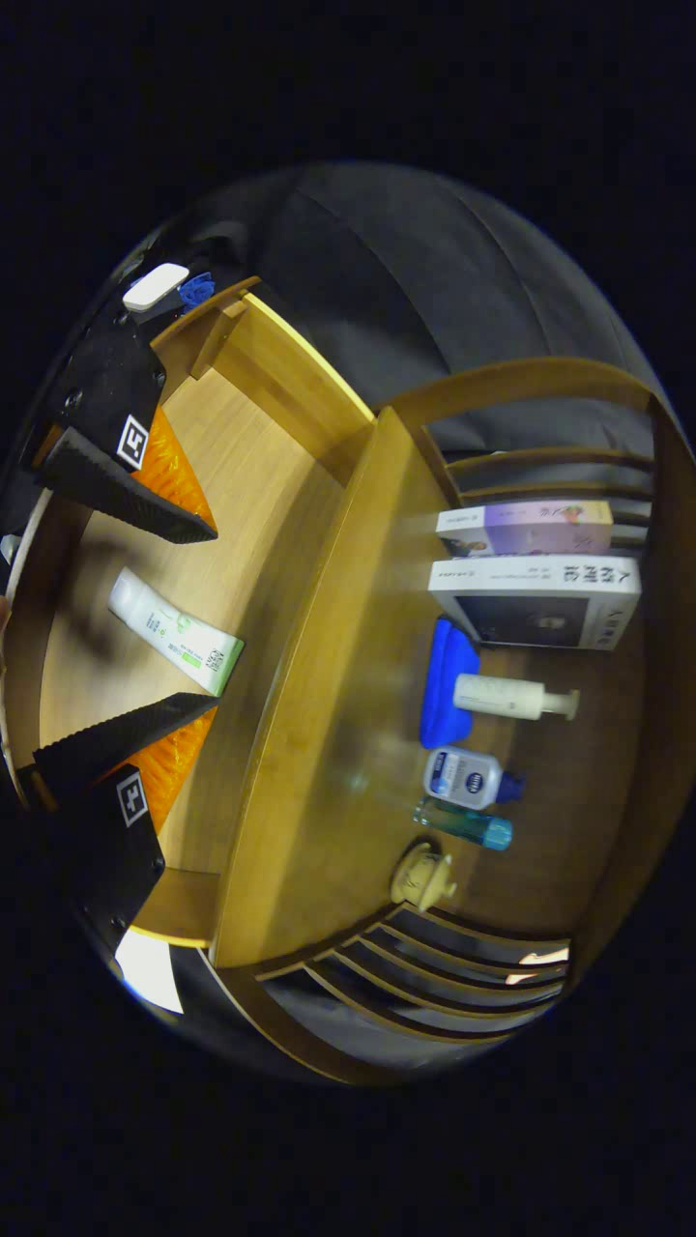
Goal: Pull open the drawer, take out the items inside it, and place them on the countertop above the cabinet.
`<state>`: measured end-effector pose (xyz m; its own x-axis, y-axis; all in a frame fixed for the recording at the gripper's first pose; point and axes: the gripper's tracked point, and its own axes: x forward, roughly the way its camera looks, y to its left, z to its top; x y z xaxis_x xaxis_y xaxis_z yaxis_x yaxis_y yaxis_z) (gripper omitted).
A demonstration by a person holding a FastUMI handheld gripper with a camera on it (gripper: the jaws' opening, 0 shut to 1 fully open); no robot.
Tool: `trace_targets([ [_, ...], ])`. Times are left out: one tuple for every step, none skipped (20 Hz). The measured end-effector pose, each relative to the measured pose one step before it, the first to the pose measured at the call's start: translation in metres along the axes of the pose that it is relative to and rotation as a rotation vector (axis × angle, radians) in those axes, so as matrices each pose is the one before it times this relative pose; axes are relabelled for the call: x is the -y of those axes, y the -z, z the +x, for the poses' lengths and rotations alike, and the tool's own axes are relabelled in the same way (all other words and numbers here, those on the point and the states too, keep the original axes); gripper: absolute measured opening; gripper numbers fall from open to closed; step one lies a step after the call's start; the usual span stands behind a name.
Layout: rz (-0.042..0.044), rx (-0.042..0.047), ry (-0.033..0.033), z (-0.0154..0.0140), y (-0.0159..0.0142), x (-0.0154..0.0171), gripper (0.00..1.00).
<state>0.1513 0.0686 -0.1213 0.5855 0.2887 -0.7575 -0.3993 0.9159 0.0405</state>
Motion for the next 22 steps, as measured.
trace_targets([
  [0.01697,-0.03102,0.00199,0.00768,0.00388,0.00216,0.98],
  [0.00023,-0.03063,0.0067,0.00747,0.00337,0.00289,0.98],
  [-0.00397,-0.02901,0.01185,0.00585,0.00418,0.00345,0.97],
  [0.00055,-0.03004,0.00541,0.00484,0.00455,0.00224,0.97],
  [0.01101,-0.03359,0.0006,0.0057,0.00602,0.00101,0.97],
  [0.02335,-0.03155,-0.00803,0.00399,0.00411,0.00061,0.97],
  [0.02466,-0.03264,-0.0085,0.00522,0.00545,-0.00128,0.97],
  [0.02443,-0.02802,-0.00457,0.00335,0.00282,-0.00006,0.97],
  [0.01347,-0.0209,-0.00642,0.00143,0.00123,0.0,0.98],
  [0.00564,-0.02279,-0.00235,0.00376,0.00109,0.00053,0.96],
  [0.0123,-0.02256,-0.0053,0.0056,0.00192,-0.00149,0.94],
  [0.01142,-0.01592,-0.00298,0.00395,0.00016,-0.00091,0.93],
  [0.01539,-0.01128,-0.00494,0.00182,-0.00083,-0.00056,0.91],
  [0.01052,-0.01185,-0.00789,0.00328,-0.00028,-0.00174,0.87],
  [0.00115,-0.01615,-0.00323,0.00322,0.00337,-0.00176,0.83],
  [-0.00239,-0.01636,-0.0022,0.0023,0.00174,-0.00179,0.78],
  [-0.00366,-0.02262,-0.00232,0.00514,0.00369,-0.0018,0.74],
  [-0.00377,-0.01723,0.01222,0.00292,0.00283,0.00085,0.73],
  [-0.00612,-0.00301,0.00531,0.00003,-0.00044,0.00006,0.73],
  [-0.01671,-0.00711,0.02347,0.00173,-0.00056,0.00342,0.73],
  [-0.00901,0.00035,-0.00078,-0.00031,0.00009,-0.00002,0.73],
  [-0.00225,-0.01067,0.00013,-0.00076,-0.00126,0.00008,0.63],
])
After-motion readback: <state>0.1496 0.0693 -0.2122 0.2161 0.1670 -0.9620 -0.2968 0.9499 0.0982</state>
